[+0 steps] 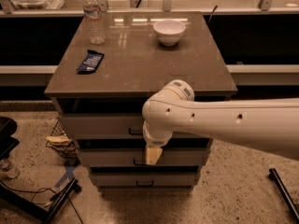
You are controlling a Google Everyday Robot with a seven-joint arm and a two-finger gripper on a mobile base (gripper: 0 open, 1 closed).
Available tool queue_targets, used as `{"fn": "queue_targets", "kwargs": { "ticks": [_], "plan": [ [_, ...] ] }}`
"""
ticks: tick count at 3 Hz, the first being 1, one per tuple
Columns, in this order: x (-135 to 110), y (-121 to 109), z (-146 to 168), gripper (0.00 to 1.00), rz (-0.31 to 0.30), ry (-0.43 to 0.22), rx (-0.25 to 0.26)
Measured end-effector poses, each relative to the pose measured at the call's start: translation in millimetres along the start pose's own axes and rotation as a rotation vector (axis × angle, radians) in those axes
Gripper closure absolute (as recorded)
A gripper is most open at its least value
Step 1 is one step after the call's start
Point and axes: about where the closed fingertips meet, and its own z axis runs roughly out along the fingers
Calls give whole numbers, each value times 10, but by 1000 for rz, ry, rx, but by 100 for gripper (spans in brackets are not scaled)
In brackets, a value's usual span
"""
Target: Open top drawer
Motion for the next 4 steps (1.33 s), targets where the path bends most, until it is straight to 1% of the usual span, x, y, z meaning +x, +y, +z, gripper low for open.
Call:
{"fn": "queue_targets", "kwargs": {
  "ticks": [1,2,3,4],
  "plan": [
    [0,0,-3,55,0,0,0],
    [0,0,-3,78,0,0,0],
    [100,4,-428,99,5,27,52],
    [504,196,-1681,97,26,130,179]
  ]
}}
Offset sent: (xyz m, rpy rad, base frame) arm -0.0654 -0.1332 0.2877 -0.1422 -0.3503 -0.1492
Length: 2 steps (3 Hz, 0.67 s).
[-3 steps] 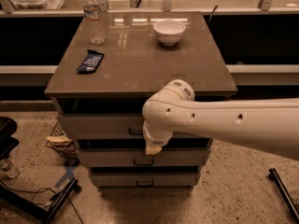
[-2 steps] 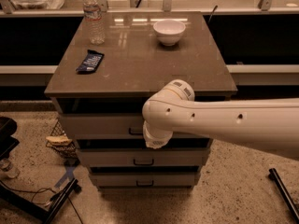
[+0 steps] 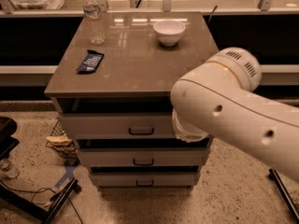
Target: Open top drawer
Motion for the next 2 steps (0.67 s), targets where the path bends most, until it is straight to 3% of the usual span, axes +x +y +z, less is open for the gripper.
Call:
{"fn": "queue_targets", "kwargs": {
  "ticks": [1,2],
  "plan": [
    [-62,-34,-128,77,-7,-1,37],
    [-130,47,51,53,-10,-19,18]
  ]
}}
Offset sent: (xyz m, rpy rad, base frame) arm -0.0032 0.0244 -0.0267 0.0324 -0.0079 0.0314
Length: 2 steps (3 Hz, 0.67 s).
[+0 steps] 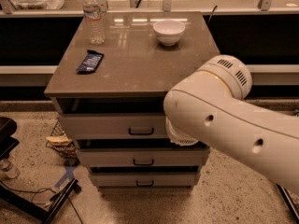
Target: Open top drawer
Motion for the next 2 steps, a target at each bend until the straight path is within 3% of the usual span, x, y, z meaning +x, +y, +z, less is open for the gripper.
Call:
{"fn": "queue_targets", "kwargs": {
  "ticks": [2],
  "plan": [
    [-569,279,845,7,-25,-75,-56]
  ]
}}
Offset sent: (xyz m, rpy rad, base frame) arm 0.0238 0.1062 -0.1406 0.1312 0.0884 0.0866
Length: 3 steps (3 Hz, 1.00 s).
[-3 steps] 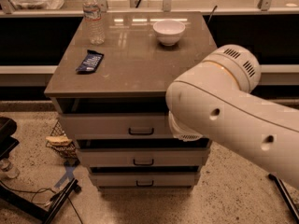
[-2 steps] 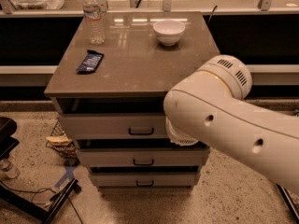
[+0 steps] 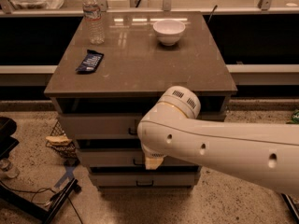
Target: Open top drawer
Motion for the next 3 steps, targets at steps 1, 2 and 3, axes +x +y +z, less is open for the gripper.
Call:
{"fn": "queue_targets", "kwargs": {
  "ticks": [1,2,3],
  "plan": [
    [-185,2,293,0,6,-29,-11],
    [-171,-25,304,0,13,-30,-13],
    [-140,-22,509,0,24,-33,-56]
  ]
}}
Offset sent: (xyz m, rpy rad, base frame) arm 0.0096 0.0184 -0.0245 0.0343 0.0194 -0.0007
